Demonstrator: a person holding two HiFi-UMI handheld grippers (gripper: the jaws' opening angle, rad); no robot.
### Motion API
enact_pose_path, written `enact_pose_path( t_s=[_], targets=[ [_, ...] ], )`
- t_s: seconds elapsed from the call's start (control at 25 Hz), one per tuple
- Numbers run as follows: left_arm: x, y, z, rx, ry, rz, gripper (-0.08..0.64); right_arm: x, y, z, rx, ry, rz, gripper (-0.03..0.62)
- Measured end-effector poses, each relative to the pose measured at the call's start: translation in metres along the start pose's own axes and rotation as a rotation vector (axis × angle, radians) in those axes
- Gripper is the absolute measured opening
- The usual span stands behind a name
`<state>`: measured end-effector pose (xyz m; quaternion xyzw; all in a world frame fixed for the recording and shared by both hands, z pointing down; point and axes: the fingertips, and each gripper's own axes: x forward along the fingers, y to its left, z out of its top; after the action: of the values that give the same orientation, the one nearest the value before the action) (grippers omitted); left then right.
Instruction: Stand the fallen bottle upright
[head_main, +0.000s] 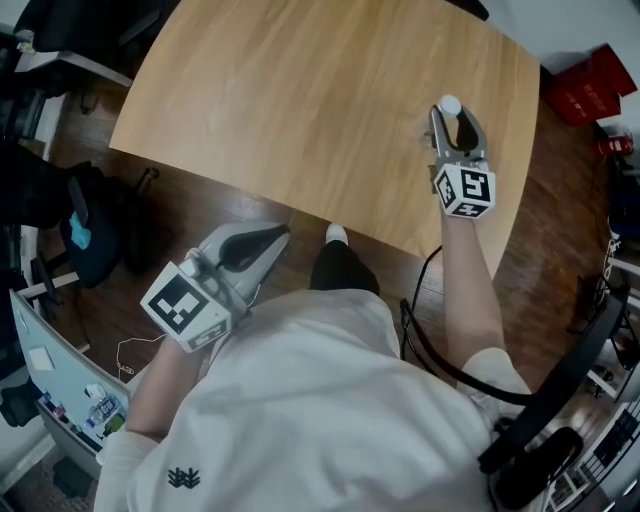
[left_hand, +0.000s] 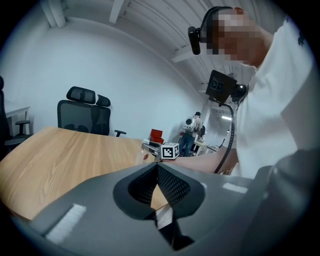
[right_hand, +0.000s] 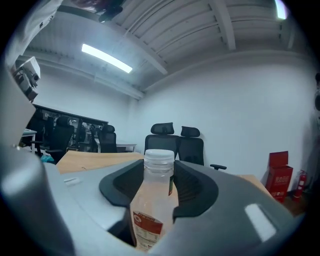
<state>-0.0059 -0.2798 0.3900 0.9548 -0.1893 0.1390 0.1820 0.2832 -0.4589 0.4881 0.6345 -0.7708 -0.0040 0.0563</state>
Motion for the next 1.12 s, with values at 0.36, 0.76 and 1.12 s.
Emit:
enact_pose_path(
  t_s=[0.36, 0.76, 1.12],
  targets=[
    [-0.033, -0.011, -0.01, 0.054, -0.083, 0.006, 0.0, -0.001, -0.012, -0.001, -0.007, 0.042, -0.026, 0.291],
    [-0.123, -0.056, -0.043, 0.099, -0.157, -0.002, 0.0, -0.134, 0.038, 0.08, 0.079, -0.039, -0.133, 0.36],
    [-0.163, -0.11, -0.076, 0.124, -0.138, -0.125, 0.0, -0.33, 0.192, 0.097, 0.094, 0.103, -0.021, 0.36]
  ],
)
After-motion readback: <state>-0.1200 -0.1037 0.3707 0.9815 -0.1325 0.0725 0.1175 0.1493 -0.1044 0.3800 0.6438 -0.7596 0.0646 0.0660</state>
